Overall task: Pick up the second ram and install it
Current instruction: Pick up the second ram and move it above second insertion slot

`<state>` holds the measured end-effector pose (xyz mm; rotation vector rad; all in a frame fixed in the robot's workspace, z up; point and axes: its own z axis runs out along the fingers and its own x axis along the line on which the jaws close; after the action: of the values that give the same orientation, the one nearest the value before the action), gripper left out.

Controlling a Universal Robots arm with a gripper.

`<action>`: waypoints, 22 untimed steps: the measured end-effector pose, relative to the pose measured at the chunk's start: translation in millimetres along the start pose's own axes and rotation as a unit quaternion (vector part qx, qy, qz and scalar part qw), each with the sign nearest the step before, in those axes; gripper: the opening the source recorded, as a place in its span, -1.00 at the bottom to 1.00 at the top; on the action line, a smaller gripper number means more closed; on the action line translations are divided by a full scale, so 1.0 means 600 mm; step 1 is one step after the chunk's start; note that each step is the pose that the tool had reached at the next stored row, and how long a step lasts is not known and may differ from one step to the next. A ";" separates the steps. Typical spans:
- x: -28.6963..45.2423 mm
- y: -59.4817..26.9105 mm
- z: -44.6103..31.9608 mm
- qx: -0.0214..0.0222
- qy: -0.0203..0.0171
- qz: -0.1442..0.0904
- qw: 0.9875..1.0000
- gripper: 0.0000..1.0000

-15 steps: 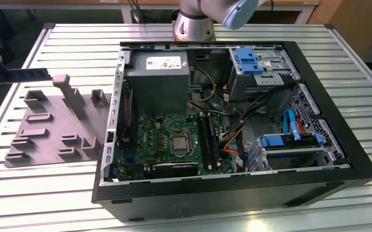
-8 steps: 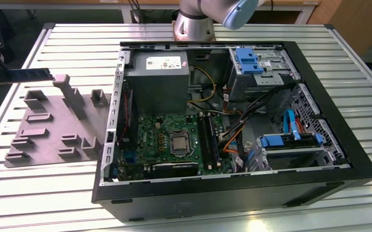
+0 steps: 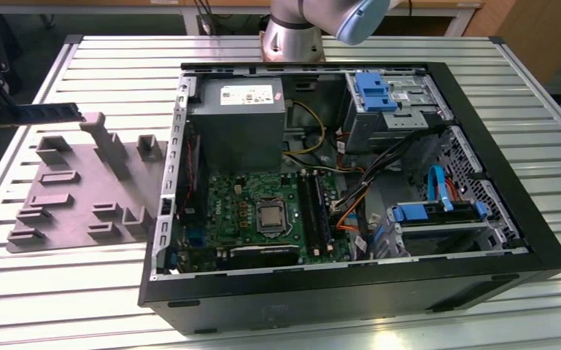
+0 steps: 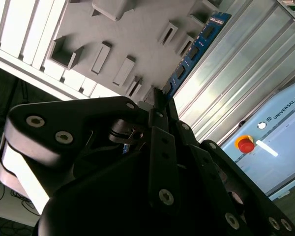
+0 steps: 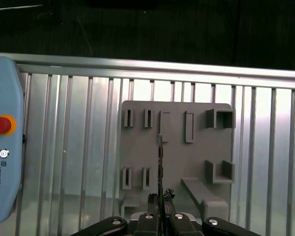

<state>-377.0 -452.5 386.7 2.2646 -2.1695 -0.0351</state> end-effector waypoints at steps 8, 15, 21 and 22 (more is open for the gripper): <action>0.000 -0.005 0.000 0.000 0.000 0.000 1.000 -0.72; 0.000 -0.010 0.000 0.000 0.000 0.000 1.000 -0.72; 0.001 -0.014 0.000 0.000 0.000 0.000 1.000 -0.72; 0.001 -0.014 0.000 0.000 0.000 0.000 1.000 -0.72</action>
<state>-368.3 -452.5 386.7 2.2645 -2.1694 -0.0352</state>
